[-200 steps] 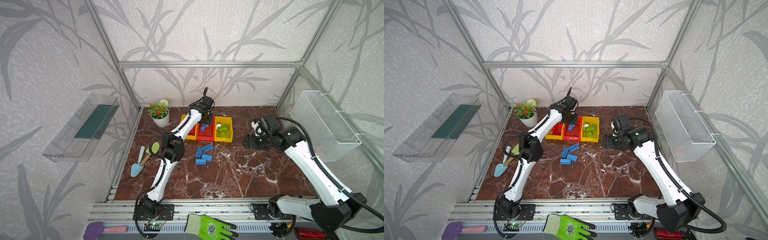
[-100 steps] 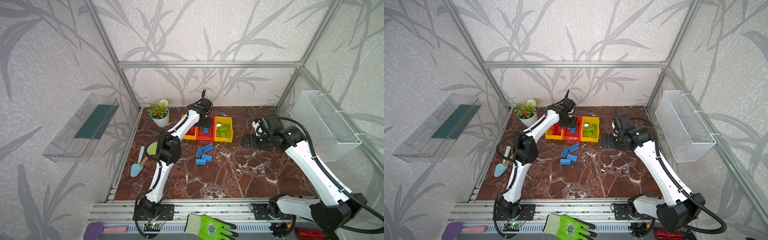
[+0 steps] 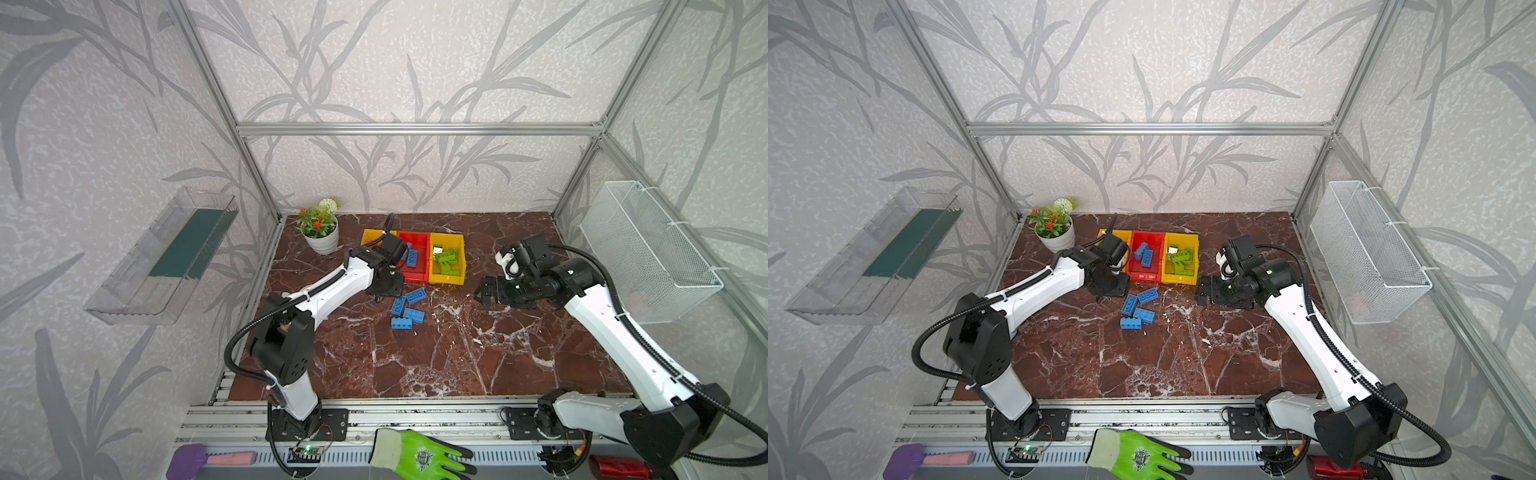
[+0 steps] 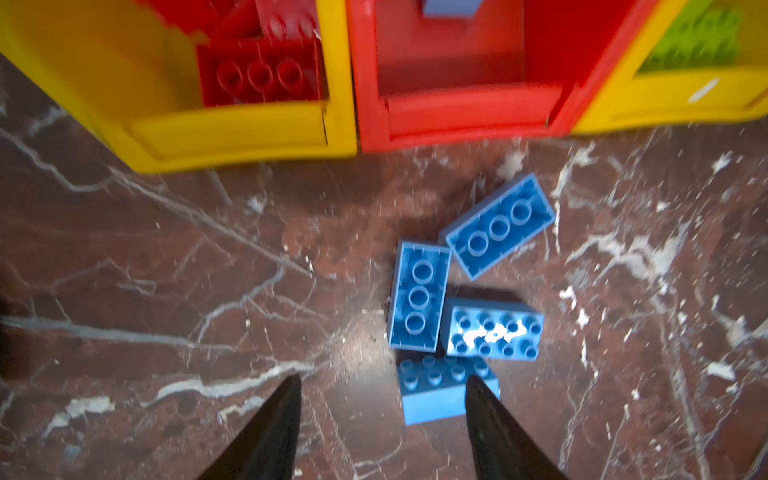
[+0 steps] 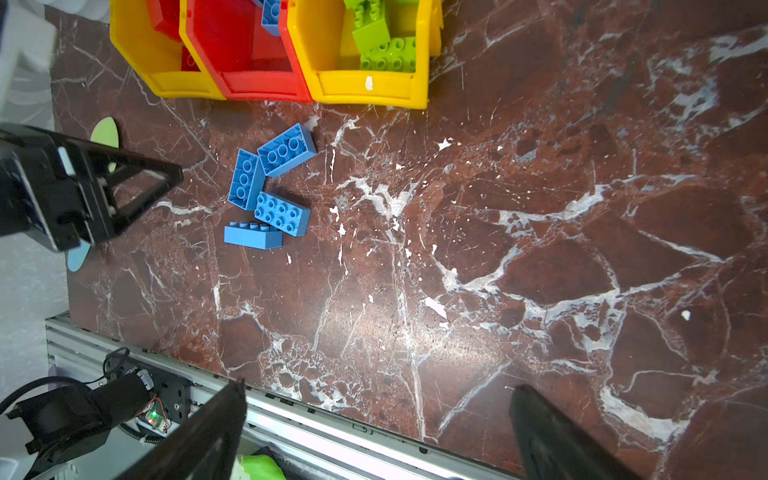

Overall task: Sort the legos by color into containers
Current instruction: 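Reach the left gripper back down toward the blue brick pile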

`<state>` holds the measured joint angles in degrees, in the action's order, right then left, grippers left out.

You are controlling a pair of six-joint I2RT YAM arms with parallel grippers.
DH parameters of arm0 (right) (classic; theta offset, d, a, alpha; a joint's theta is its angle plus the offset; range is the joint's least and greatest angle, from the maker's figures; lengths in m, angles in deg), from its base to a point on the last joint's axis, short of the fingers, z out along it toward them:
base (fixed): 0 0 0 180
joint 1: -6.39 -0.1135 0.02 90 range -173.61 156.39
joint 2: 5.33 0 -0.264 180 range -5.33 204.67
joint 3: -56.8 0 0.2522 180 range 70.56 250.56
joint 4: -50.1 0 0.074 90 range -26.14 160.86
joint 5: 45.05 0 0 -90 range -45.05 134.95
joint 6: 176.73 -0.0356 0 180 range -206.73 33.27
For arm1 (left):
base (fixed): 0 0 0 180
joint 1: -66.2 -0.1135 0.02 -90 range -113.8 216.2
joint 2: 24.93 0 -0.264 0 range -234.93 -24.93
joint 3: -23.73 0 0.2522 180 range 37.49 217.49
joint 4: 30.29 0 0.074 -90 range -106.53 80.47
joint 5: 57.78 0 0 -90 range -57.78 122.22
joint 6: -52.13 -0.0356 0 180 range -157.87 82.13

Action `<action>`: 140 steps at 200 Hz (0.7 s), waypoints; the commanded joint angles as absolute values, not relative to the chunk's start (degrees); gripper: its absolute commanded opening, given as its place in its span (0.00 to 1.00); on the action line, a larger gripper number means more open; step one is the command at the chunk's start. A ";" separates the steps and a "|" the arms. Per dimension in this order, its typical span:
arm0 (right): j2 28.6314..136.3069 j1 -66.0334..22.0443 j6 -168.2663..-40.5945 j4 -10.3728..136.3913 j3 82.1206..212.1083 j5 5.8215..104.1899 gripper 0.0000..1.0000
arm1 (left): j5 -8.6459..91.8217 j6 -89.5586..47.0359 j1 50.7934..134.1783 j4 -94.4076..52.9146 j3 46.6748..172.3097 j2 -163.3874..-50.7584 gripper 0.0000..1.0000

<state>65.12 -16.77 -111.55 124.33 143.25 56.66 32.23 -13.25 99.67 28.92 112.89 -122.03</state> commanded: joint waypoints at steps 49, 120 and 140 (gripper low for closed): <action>59.31 -18.21 -112.12 124.73 140.22 58.04 0.99 | 30.09 -6.29 104.08 21.83 106.23 -120.69 0.62; 53.39 -18.17 -115.76 125.91 137.37 55.60 0.99 | 27.74 -10.41 103.95 22.36 111.80 -129.77 0.59; 53.04 -18.22 -116.25 126.29 137.62 55.12 0.99 | 27.44 -11.54 103.62 22.70 113.57 -131.63 0.59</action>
<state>53.93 -17.95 -114.81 125.03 137.78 56.33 29.43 -9.49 104.00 22.21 110.53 -130.25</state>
